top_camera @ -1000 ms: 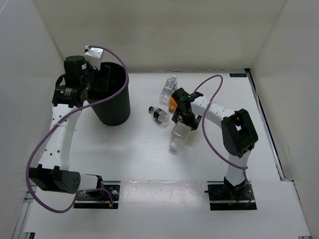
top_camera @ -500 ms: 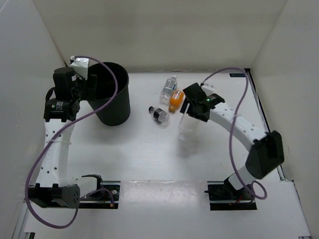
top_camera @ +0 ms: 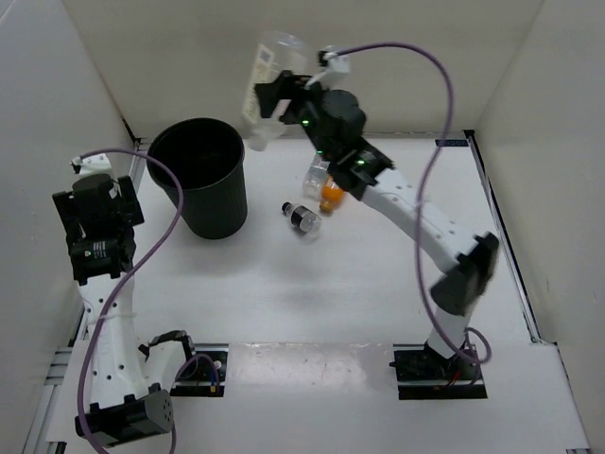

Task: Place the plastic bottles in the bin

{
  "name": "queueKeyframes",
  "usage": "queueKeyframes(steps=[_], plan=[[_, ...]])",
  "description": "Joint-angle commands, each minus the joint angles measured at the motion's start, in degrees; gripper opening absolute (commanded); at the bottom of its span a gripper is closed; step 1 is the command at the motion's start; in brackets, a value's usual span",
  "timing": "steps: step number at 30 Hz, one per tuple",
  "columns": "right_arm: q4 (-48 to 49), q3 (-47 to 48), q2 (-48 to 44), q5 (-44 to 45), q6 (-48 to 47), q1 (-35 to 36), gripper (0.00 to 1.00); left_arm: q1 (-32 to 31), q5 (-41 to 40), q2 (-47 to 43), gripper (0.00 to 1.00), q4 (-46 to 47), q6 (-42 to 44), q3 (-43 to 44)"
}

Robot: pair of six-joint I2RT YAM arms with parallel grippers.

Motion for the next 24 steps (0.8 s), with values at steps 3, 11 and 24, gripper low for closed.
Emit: queueKeyframes(steps=[3, 11, 24], plan=[[25.21, 15.09, 20.25, -10.16, -9.39, 5.07, 0.24, 0.15, 0.16, -0.67, 1.0, -3.35, -2.73, -5.9], [22.69, 19.97, 28.39, -12.62, -10.27, 6.83, 0.49, 0.15, 1.84, -1.2, 1.0, -3.35, -2.73, -5.9], [15.67, 18.03, 21.01, -12.46, -19.84, 9.38, 1.0, 0.15, 6.14, -0.68, 1.0, -3.35, -0.18, -4.77]])
